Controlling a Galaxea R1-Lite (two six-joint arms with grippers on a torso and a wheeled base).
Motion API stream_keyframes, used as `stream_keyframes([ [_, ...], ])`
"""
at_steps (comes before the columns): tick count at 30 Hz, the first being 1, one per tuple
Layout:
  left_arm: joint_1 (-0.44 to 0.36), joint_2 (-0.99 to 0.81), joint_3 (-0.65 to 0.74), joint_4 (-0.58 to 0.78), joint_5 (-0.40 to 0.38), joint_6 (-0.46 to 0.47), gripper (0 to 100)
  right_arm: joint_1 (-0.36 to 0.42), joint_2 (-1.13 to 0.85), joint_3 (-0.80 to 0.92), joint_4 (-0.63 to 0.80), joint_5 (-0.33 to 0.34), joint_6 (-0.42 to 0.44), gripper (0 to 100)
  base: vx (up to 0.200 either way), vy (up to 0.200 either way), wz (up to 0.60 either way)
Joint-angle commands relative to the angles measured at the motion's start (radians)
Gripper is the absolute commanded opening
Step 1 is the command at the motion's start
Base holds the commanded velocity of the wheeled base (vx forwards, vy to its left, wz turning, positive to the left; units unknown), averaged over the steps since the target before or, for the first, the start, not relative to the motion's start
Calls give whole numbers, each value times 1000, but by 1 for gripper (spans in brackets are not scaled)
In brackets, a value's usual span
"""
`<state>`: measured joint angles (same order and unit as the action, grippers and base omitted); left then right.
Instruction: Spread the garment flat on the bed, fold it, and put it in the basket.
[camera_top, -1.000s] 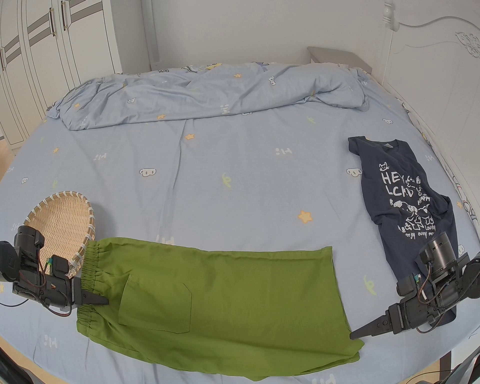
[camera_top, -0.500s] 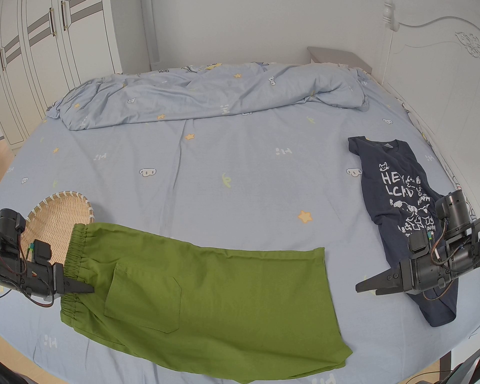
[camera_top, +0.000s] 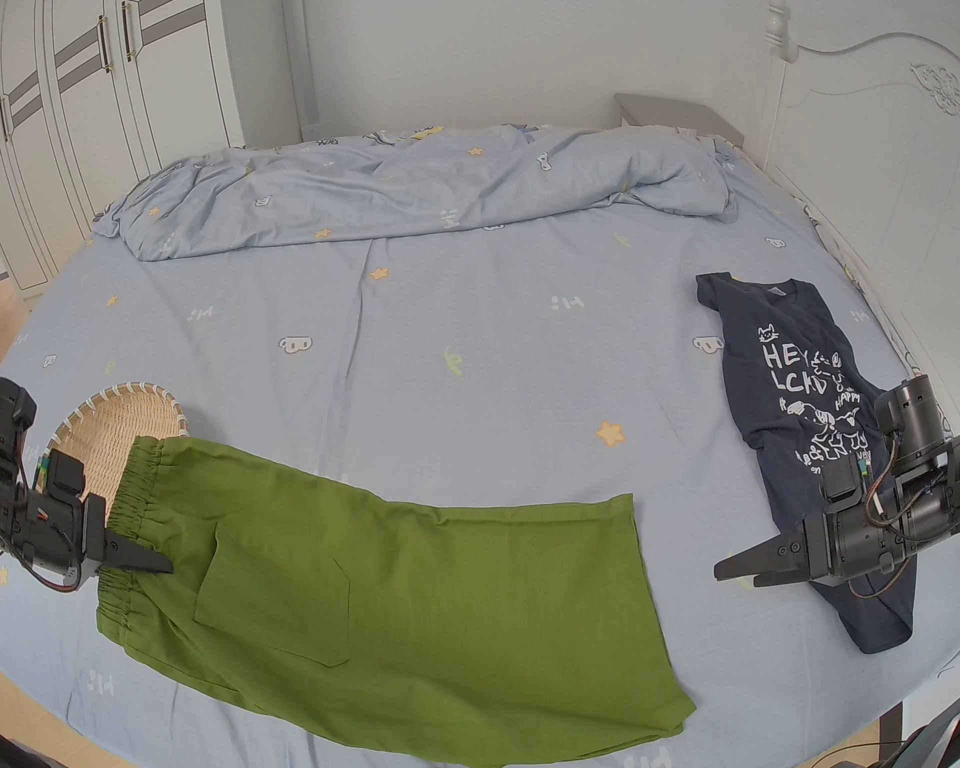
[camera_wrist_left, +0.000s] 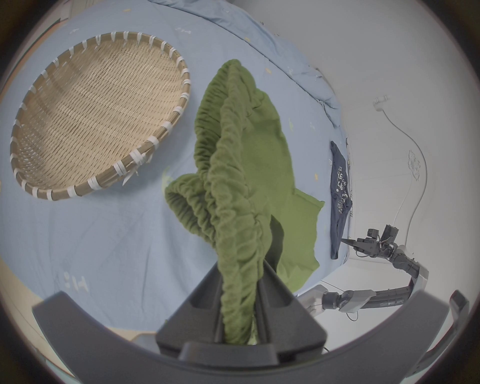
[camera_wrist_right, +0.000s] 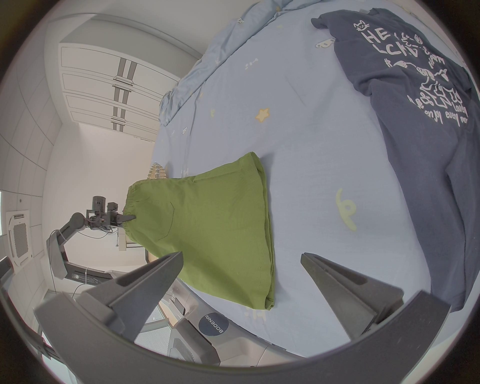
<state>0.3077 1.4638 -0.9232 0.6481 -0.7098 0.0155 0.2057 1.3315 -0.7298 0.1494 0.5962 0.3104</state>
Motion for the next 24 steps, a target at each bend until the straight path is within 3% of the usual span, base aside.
stream_keyframes([
  [1, -182, -83, -166, 127, 84, -97, 0, -3, 0, 1, 1, 1, 1, 100, 0, 0, 0],
  [2, -295, -105, -177, 125, 164, -164, 0, -2, 0, 1, 1, 1, 1, 100, 0, 0, 0],
  [4, -423, -108, -189, 125, 248, -246, 0, 0, 0, 3, 1, 1, 1, 100, 0, 0, 0],
  [5, -432, -108, -190, 127, 254, -252, 0, 0, 0, 3, 1, 1, 1, 100, 0, 0, 0],
  [8, -654, -92, -252, 125, 368, -404, 0, 3, 0, 3, 1, -1, 1, 100, 0, 0, 0],
  [9, -662, -91, -253, 125, 369, -408, 0, 3, 0, 3, 1, -1, 1, 100, 0, 0, 0],
  [12, -814, -46, -339, 125, 431, -519, 0, 4, 3, 4, 1, -1, 1, 100, 0, 0, 0],
  [17, -958, 36, -437, 125, 500, -597, 0, 4, 3, 6, 1, -1, 1, 100, 0, 0, 0],
  [24, -1069, 184, -539, 124, 544, -631, 0, 7, 9, 10, 1, -30, -1, 100, 0, 0, 0],
])
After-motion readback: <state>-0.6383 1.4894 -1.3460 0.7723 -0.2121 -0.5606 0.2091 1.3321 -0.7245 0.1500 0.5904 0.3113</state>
